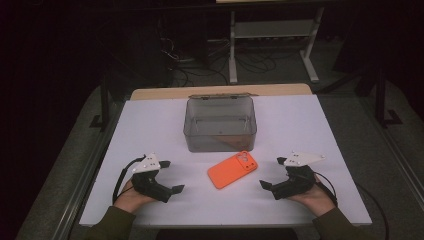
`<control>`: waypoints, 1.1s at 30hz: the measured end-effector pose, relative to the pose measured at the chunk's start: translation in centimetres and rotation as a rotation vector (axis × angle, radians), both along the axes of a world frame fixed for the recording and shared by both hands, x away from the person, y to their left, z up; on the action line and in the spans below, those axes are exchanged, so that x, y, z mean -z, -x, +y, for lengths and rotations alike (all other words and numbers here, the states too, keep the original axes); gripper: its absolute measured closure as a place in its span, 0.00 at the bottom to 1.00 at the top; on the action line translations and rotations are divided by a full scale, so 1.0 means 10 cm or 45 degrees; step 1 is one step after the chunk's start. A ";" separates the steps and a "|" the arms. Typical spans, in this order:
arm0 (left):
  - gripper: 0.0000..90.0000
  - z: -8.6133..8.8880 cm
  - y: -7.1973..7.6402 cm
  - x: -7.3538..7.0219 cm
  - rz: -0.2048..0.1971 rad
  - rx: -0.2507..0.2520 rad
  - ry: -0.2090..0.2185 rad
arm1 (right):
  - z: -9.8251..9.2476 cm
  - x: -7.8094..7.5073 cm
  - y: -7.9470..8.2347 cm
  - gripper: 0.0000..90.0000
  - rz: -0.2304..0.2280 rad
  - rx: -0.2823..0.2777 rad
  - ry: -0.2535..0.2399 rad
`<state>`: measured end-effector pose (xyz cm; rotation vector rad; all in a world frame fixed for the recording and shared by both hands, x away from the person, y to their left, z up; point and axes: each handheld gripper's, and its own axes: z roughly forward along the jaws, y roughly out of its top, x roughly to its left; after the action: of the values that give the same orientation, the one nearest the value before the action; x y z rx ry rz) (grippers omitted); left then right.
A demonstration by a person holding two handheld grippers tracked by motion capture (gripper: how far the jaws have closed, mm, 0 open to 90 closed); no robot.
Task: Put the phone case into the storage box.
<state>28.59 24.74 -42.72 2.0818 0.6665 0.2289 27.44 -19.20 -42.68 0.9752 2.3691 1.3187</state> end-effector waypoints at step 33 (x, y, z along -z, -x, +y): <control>0.00 -0.21 -0.08 -0.04 -0.010 0.028 -0.010 | 0.02 -0.02 0.02 0.00 -0.009 0.003 -0.010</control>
<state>29.39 22.63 -42.33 2.0935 0.6383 0.2269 27.29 -19.00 -42.48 0.9738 2.3581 1.3296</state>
